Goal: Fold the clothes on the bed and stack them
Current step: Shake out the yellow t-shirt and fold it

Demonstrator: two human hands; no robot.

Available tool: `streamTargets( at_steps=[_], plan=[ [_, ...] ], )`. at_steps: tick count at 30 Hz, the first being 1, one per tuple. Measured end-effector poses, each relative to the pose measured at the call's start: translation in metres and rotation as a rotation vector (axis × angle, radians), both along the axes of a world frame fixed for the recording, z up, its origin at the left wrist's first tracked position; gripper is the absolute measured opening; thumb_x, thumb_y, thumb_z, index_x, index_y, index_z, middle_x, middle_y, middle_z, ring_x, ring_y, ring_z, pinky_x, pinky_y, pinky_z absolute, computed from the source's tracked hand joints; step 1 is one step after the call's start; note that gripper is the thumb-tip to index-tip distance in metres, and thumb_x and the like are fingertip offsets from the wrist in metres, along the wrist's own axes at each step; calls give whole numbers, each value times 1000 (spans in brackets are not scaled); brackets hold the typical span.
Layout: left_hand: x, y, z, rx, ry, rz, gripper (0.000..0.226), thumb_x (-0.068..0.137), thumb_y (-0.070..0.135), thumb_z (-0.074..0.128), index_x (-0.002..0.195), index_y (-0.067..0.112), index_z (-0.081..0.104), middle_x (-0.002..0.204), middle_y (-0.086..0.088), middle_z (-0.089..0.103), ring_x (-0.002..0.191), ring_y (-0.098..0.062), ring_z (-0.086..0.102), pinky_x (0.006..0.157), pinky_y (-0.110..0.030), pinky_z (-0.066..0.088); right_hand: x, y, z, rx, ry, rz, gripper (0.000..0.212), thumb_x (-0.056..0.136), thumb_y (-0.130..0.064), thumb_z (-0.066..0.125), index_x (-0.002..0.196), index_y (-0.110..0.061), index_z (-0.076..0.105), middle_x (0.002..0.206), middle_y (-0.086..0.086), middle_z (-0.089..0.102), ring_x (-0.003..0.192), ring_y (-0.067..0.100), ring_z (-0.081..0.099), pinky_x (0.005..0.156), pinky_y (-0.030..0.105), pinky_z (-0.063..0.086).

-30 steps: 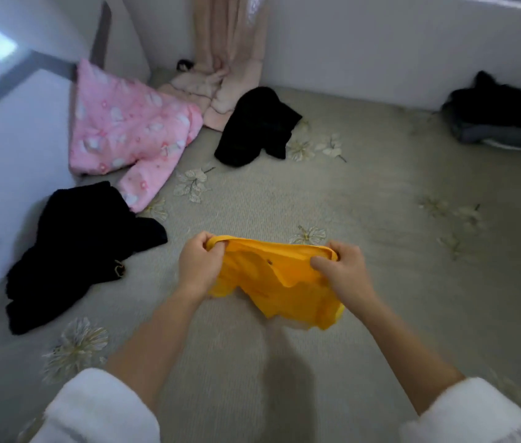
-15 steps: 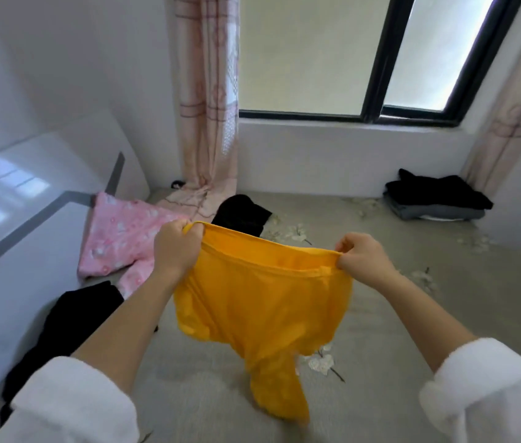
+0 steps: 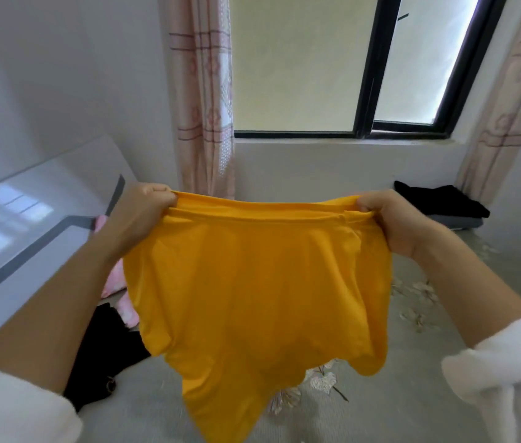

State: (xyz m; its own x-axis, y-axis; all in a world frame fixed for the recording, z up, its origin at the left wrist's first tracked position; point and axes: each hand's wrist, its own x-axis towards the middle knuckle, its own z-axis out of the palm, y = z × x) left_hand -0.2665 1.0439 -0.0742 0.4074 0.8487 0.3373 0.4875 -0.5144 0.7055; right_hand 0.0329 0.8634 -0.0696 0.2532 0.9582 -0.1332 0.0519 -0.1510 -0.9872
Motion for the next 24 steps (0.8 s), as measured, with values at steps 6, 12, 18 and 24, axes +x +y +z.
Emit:
streamTargets(
  at_steps=[6,12,18,24],
  plan=[
    [-20,-2,23,-655,-55,-277,47,46,42,76,82,15,64,72,-7,71,58,-18,67,48,-26,52,22,-1,10,-124,-217,375,54,67,-40,74,109,-8,63,103,7,70,92,25,69,73,31,55],
    [-9,32,-16,-545,705,-287,34,73,26,81,100,17,63,101,-7,68,91,-23,63,76,-30,51,25,43,-52,-333,-1289,72,16,76,-15,66,66,-9,55,68,6,58,67,26,58,53,29,42],
    [14,76,-81,64,838,404,24,94,21,47,107,7,62,104,-16,61,98,-30,56,79,-36,45,53,77,-103,-480,-1348,-291,15,88,-11,44,81,-12,56,81,7,55,79,31,60,61,31,40],
    [46,103,-89,-366,239,379,23,96,12,30,101,4,52,77,-17,62,62,-27,58,48,-27,37,57,133,-99,-216,-16,-553,34,97,-7,27,116,5,53,102,28,65,82,36,64,67,44,55]
  ],
)
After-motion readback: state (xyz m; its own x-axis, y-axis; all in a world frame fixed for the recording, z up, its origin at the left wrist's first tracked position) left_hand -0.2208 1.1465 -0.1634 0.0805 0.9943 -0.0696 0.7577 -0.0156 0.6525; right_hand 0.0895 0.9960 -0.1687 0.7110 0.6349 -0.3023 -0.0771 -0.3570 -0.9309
